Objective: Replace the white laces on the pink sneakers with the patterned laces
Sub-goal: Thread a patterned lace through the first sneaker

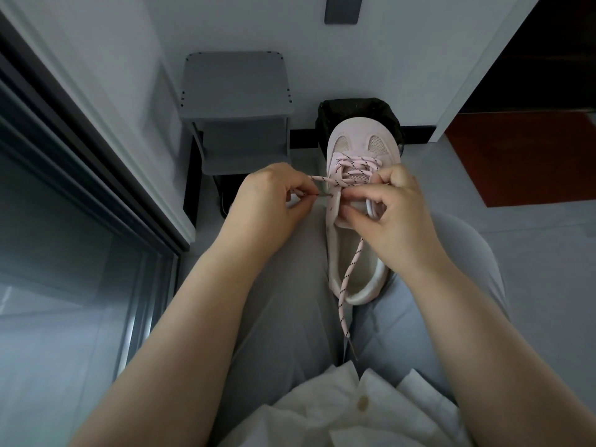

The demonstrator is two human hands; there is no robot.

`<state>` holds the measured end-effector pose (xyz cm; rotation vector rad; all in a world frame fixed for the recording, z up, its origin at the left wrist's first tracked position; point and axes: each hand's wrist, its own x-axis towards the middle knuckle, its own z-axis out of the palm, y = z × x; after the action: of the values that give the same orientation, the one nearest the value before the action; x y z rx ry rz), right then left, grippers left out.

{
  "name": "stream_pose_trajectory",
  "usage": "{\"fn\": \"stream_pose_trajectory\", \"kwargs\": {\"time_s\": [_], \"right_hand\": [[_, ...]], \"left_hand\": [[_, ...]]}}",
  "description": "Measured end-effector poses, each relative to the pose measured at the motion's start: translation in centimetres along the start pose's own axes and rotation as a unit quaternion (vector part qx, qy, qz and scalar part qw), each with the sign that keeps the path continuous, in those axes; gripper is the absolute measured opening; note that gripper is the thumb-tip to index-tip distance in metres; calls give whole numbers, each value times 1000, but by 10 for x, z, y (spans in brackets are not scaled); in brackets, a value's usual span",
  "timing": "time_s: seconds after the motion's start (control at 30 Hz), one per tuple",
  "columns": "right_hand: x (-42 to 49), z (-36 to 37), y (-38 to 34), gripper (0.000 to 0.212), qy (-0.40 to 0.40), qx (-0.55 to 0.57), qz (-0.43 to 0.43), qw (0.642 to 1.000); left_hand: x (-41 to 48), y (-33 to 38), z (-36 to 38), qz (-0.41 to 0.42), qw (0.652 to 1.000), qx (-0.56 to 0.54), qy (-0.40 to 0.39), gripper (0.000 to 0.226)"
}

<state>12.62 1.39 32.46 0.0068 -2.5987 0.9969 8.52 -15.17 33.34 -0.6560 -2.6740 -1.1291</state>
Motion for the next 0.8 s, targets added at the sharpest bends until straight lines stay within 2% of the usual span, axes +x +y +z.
{"fn": "stream_pose_trajectory", "kwargs": {"time_s": [0.27,0.43,0.7,0.8], "right_hand": [[2,3,0,27,6,-2,-10,1000],[2,3,-1,29,5,1,-9,1000],[1,2,-1,31,9,10,-9,1000],[0,2,-3,32,4,9,-5,1000]], "left_hand": [[12,10,-12,60,994,75,-58,10],[20,18,-18,47,989,98,-101,11],[15,15,-15,6,993,66,-98,9],[16,17,-11,13,994,63,-93,7]]}}
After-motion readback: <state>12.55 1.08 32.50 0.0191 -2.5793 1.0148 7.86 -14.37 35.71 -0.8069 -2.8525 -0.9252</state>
